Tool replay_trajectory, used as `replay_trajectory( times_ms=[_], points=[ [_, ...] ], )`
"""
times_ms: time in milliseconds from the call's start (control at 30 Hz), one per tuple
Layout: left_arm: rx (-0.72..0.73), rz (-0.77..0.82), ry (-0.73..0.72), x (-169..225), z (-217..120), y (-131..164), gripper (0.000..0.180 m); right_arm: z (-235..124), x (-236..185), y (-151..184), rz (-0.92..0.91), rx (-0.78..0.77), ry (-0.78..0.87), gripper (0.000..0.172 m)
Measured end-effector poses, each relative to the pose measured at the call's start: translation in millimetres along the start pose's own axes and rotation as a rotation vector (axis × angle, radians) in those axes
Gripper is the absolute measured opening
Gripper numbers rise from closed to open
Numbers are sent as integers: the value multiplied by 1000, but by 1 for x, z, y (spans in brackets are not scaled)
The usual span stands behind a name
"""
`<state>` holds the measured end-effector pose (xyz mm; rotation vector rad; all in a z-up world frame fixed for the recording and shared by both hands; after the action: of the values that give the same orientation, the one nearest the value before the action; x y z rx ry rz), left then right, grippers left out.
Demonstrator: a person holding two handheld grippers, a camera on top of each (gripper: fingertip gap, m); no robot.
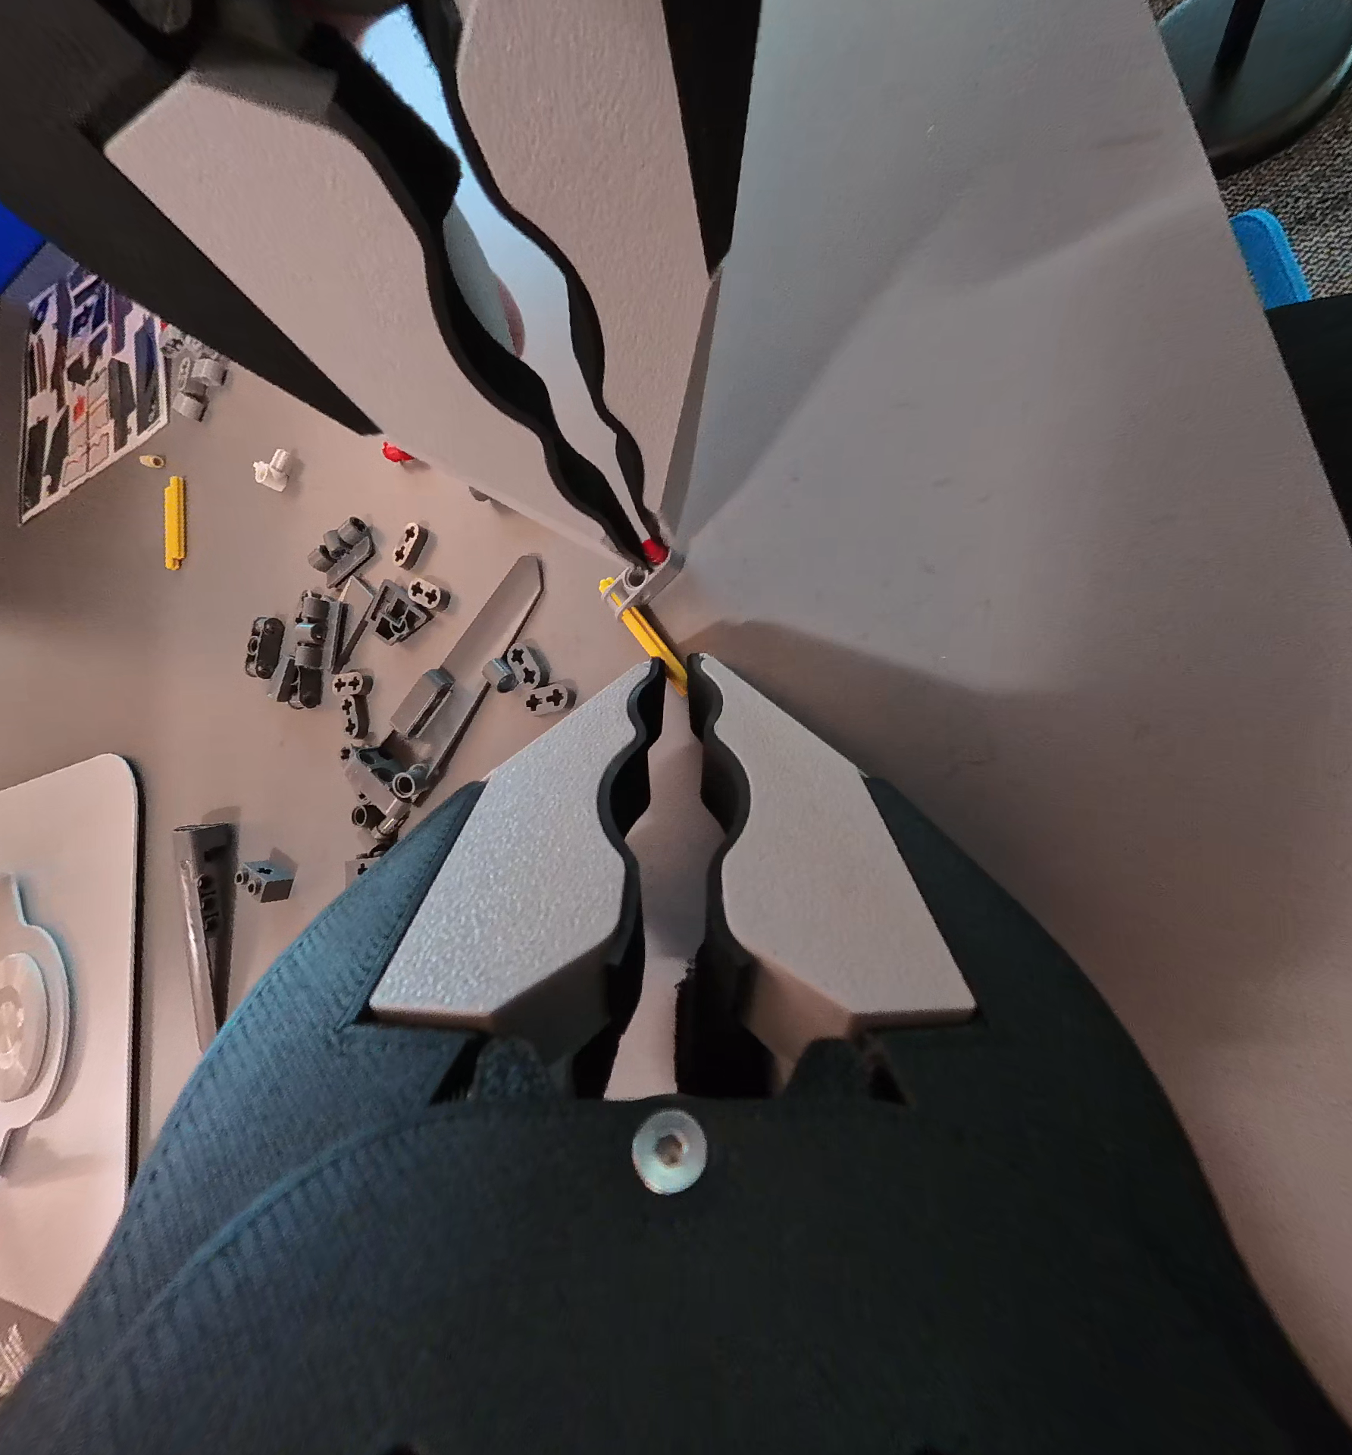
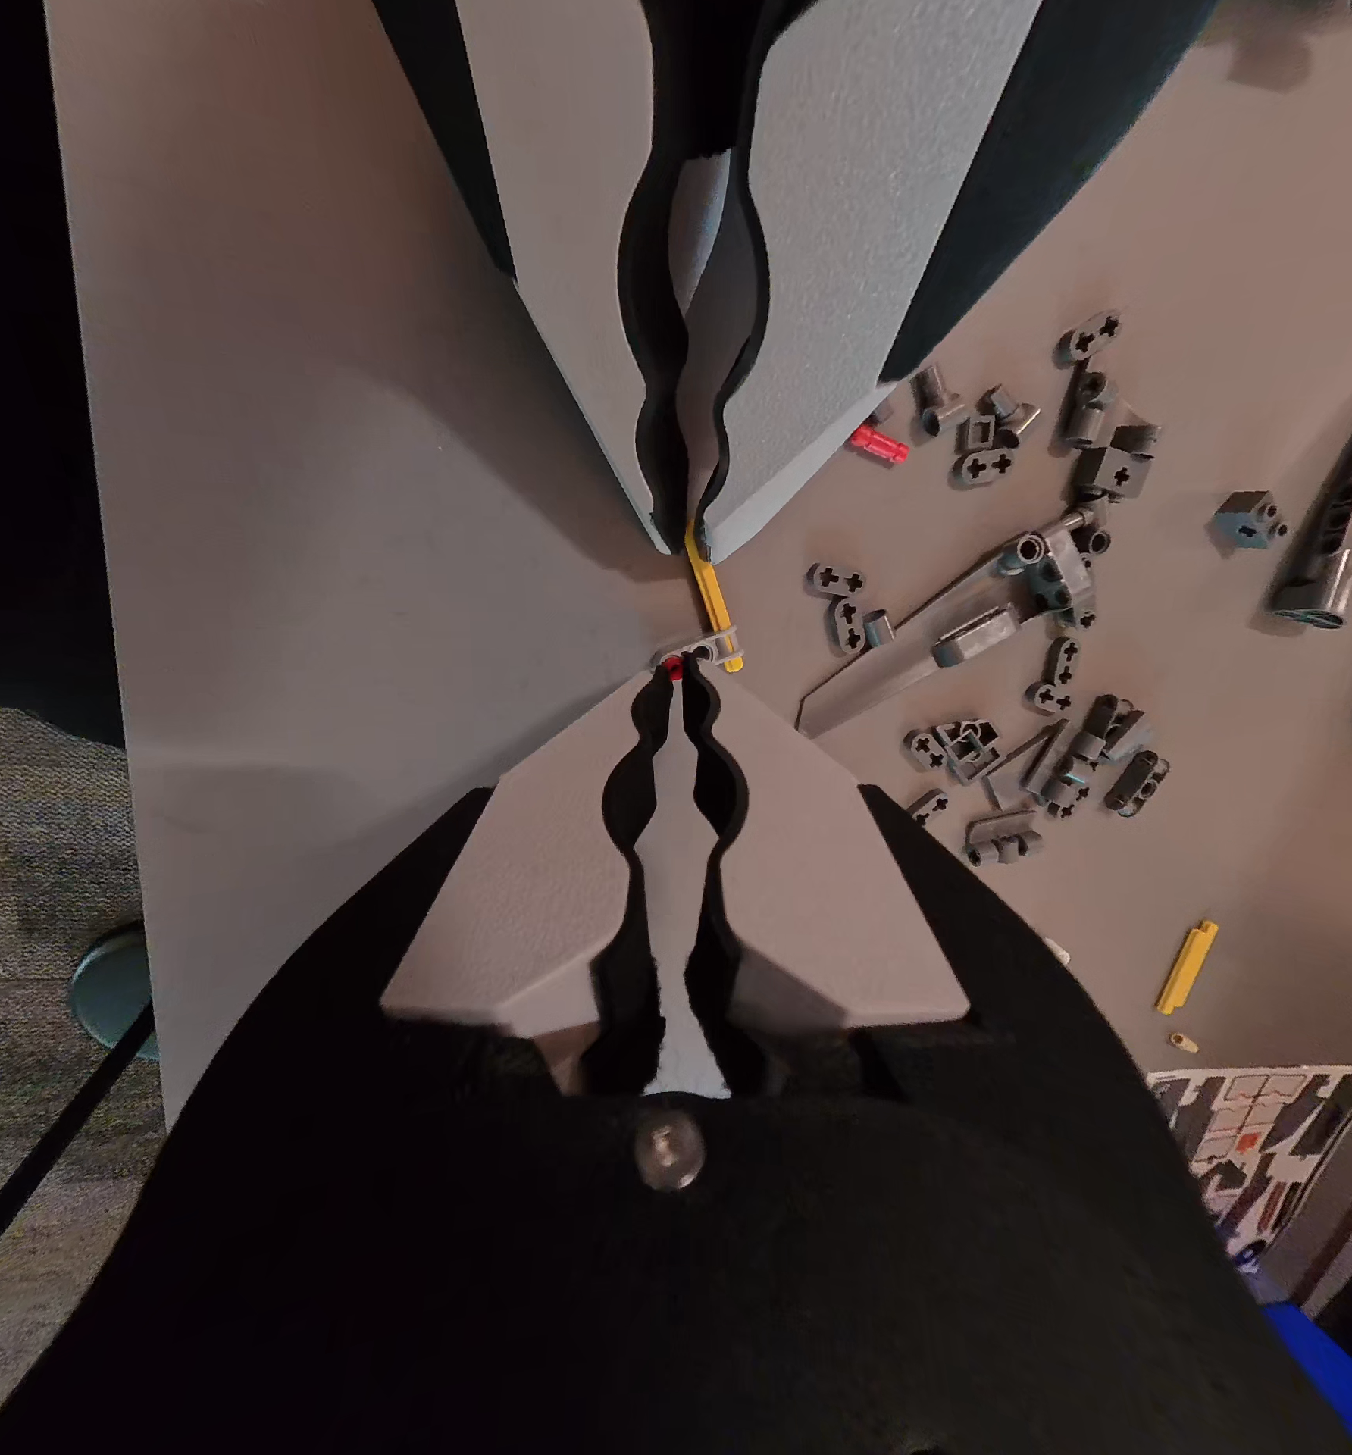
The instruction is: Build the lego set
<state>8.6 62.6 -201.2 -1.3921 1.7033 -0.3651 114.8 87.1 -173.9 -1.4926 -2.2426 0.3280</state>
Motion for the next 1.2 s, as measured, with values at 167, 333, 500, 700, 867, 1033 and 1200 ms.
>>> replay_trajectory(
  times_ms=[167,333,500,700,867,1033,1200],
  points=[
    [-3,3,2,0,0,0,4,0,2,1,36,12,-22,0],
    [-13,17,-6,-1,0,0,4,0,2,4,85,51,13,10],
    [-16,21,-6,0,0,0,4,-13,-2,6,103,125,98,12],
    [-17,27,-6,-2,1,0,3,-13,-12,4,63,118,142,0],
    [-20,35,-11,-1,1,0,3,-6,-8,5,89,136,113,0],
    [-19,36,-8,-2,2,0,3,-4,-7,4,109,137,87,0],
    [-18,36,-8,-2,2,0,3,-4,-6,8,141,165,71,0]
  ],
)
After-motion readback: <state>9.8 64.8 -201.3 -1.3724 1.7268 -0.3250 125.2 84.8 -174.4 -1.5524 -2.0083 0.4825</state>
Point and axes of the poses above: each gripper's, where its closed fingertips meet, z out along the fingers, y out of its underside, x = y × z across the jaws, the point moved 9 cm from there along -z, back along the fingers, and after that the axes turned 11 degrees about x, right-handed, at the moved point
